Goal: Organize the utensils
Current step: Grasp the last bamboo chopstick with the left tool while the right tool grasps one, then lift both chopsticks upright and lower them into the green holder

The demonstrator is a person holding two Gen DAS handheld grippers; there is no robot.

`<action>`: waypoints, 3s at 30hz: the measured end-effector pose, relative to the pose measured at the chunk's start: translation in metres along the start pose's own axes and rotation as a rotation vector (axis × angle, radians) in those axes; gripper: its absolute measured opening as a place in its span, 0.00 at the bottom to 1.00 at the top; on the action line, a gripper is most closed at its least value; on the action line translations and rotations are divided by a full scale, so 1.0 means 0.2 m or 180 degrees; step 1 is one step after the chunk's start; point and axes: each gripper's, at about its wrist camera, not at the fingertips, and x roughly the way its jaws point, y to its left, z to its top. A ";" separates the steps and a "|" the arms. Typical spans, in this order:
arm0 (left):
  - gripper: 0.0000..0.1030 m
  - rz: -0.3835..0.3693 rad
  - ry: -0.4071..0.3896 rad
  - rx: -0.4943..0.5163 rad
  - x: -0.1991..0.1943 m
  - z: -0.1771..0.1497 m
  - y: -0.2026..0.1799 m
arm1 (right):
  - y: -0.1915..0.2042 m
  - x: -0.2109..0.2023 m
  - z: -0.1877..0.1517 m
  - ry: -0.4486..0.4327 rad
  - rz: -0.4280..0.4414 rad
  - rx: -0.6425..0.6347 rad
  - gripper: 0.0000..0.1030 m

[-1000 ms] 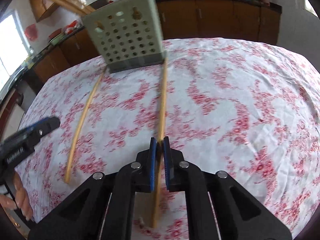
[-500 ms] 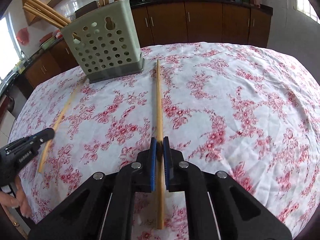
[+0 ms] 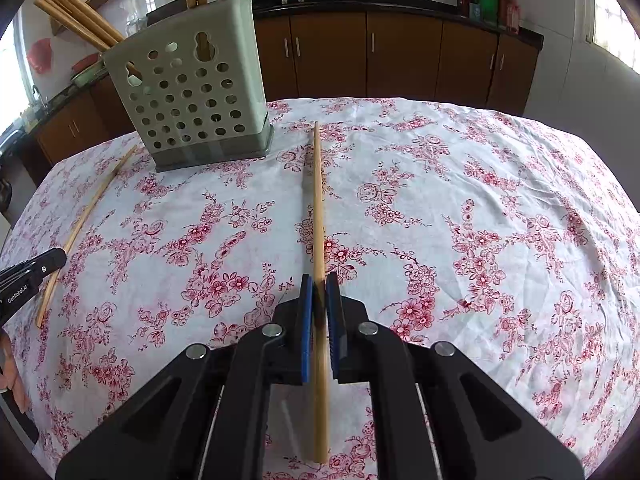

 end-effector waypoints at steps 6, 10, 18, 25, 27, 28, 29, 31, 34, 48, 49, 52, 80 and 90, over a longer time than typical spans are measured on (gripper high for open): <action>0.11 -0.0029 -0.0005 -0.0031 0.00 -0.01 0.01 | 0.00 0.00 0.00 -0.0001 -0.0002 0.0001 0.08; 0.11 -0.0038 -0.0006 -0.0042 0.00 -0.01 0.01 | 0.00 0.00 0.00 0.0000 -0.0002 0.0000 0.08; 0.11 -0.0039 -0.0006 -0.0044 -0.01 -0.01 0.01 | 0.00 0.00 0.00 0.0000 -0.0002 0.0001 0.08; 0.11 -0.0041 -0.0006 -0.0045 -0.01 -0.01 0.01 | 0.00 0.00 0.00 0.0001 -0.0002 0.0001 0.08; 0.11 -0.0041 -0.0006 -0.0045 -0.01 -0.01 0.01 | 0.01 0.00 0.00 0.0001 -0.0004 0.0000 0.08; 0.11 -0.0041 -0.0006 -0.0045 -0.01 -0.01 0.01 | 0.01 0.00 0.00 0.0001 -0.0004 0.0000 0.08; 0.11 -0.0042 -0.0006 -0.0046 -0.01 -0.01 0.01 | 0.00 0.00 0.00 0.0001 -0.0004 0.0000 0.08; 0.11 -0.0043 -0.0006 -0.0046 -0.01 -0.01 0.01 | 0.00 0.00 0.00 0.0002 -0.0004 0.0000 0.08; 0.11 -0.0042 -0.0006 -0.0046 -0.01 -0.01 0.01 | 0.00 0.00 0.00 0.0002 -0.0003 0.0001 0.08; 0.11 -0.0043 -0.0007 -0.0047 -0.01 -0.01 0.01 | 0.01 0.00 0.00 0.0003 -0.0006 0.0002 0.08; 0.11 -0.0043 -0.0007 -0.0047 -0.01 -0.01 0.01 | 0.01 0.00 0.00 0.0003 -0.0005 0.0002 0.08; 0.11 -0.0042 -0.0007 -0.0046 -0.01 -0.01 0.01 | 0.01 0.00 0.00 0.0004 -0.0005 0.0003 0.08; 0.10 0.0024 0.0034 0.0121 -0.07 -0.07 0.01 | -0.02 -0.03 -0.05 0.0010 0.0083 -0.0005 0.08; 0.08 0.0025 -0.0132 0.0318 -0.22 -0.05 0.00 | -0.05 -0.20 -0.01 -0.0334 0.0103 0.0094 0.07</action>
